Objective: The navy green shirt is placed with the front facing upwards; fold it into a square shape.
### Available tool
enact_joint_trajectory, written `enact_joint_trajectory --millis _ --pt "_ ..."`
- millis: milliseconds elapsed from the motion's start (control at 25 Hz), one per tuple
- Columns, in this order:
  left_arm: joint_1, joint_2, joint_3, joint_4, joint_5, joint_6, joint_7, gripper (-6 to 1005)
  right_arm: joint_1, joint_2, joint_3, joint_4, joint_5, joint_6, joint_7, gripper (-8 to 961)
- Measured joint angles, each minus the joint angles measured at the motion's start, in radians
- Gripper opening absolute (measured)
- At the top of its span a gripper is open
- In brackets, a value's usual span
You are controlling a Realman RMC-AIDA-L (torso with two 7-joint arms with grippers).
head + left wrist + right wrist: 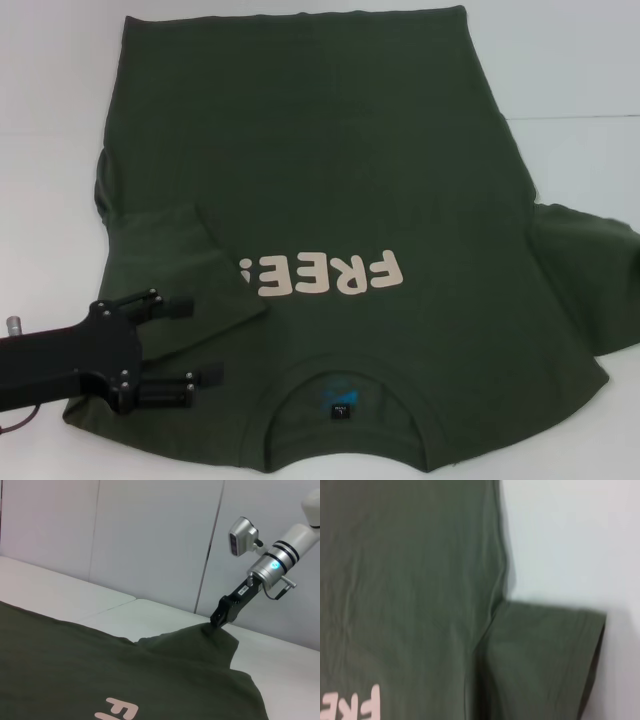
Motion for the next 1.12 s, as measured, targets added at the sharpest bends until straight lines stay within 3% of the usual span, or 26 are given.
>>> enact_joint_trajectory --millis 880,1120 --pt "0.000 0.002 -0.001 0.000 0.002 -0.016 -0.010 948 0.022 -0.010 0.031 -0.125 0.118 -0.051 0.021 35" --pt "0.000 0.002 0.001 0.000 0.000 -0.017 -0.010 949 0.055 0.003 0.018 -0.115 0.126 -0.059 0.019 35"
